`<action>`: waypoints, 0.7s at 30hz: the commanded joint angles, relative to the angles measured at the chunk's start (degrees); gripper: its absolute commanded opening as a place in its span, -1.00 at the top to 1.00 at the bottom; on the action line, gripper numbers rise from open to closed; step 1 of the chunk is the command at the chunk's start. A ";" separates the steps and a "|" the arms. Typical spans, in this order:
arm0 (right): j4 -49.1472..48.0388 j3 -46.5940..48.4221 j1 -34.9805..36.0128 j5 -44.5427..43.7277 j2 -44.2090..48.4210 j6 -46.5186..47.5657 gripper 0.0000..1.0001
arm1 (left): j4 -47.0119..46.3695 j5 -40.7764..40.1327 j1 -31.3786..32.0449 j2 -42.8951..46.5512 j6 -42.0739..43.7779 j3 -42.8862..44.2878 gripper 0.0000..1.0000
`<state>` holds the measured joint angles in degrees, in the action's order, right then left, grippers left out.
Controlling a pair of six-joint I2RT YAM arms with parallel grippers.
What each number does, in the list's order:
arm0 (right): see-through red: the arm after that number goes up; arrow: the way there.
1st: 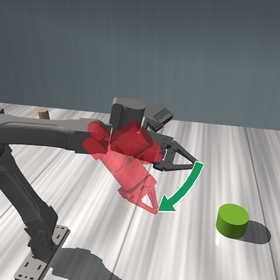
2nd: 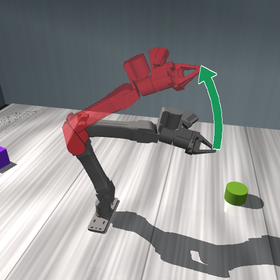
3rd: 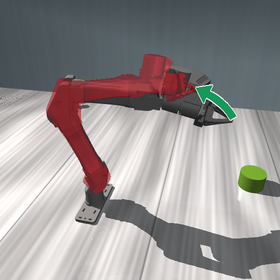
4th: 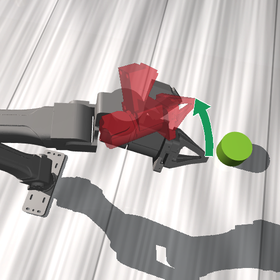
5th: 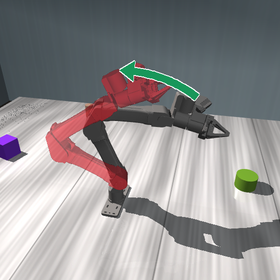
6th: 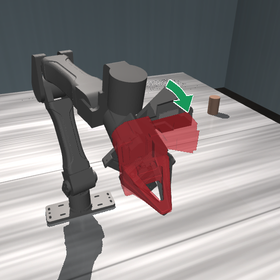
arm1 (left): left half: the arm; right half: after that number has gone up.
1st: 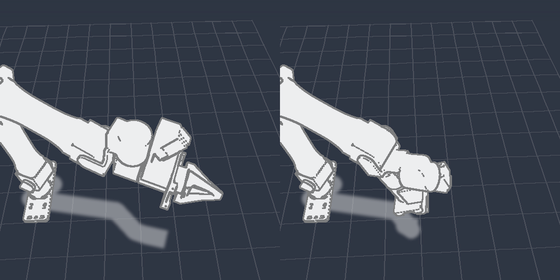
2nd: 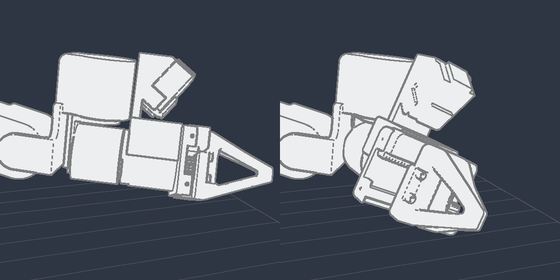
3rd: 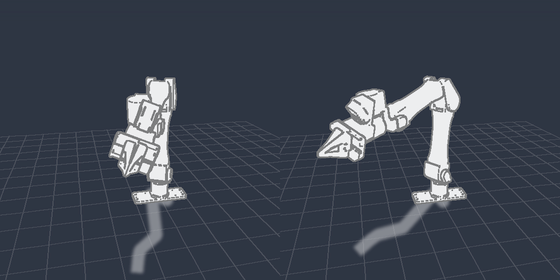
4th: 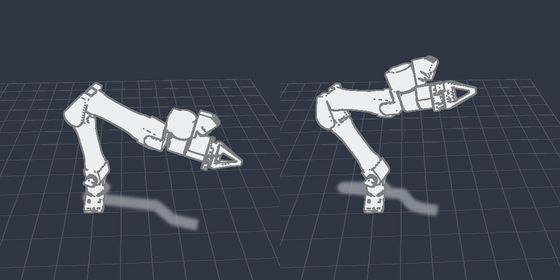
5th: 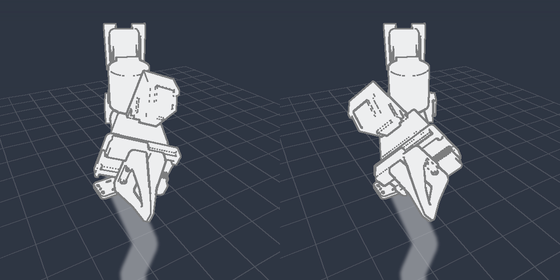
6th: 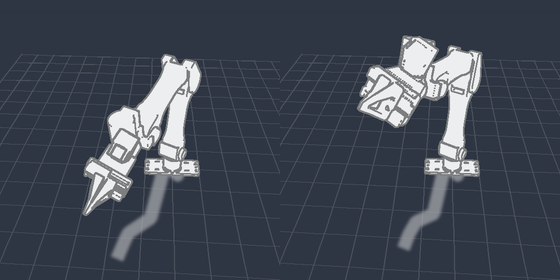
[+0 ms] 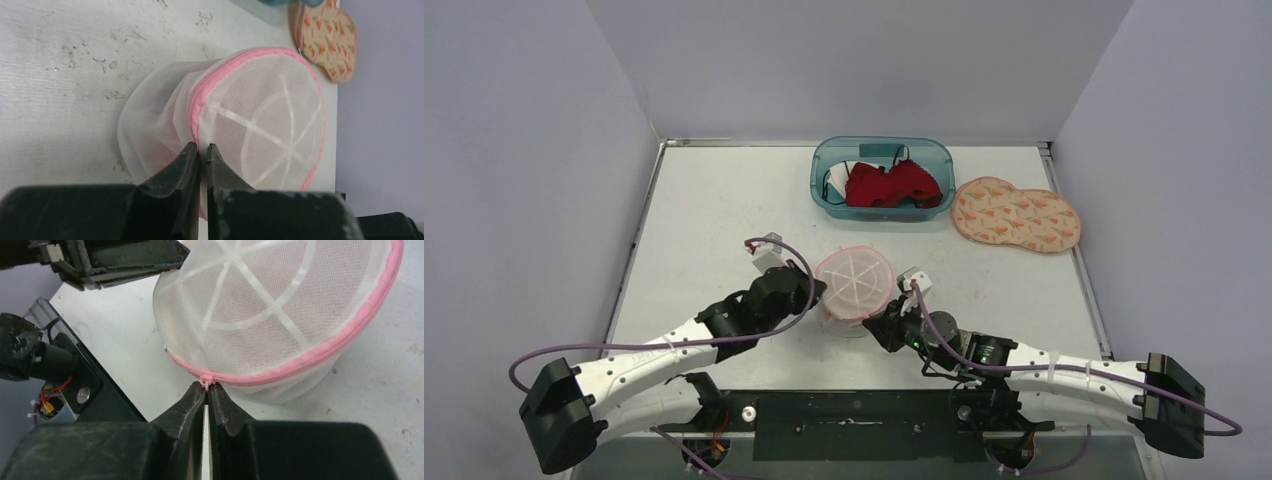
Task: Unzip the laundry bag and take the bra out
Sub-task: Place the laundry bag at the center of the board.
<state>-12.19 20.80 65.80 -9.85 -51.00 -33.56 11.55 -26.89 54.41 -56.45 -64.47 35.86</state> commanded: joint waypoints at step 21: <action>-11.44 -6.89 2.88 -5.61 -3.15 -4.25 0.89 | -13.36 13.55 -0.99 6.86 2.39 -10.18 -0.88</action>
<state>-18.31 12.82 68.01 -14.31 -52.80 -37.10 -6.90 -7.49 49.47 -54.85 -54.59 26.70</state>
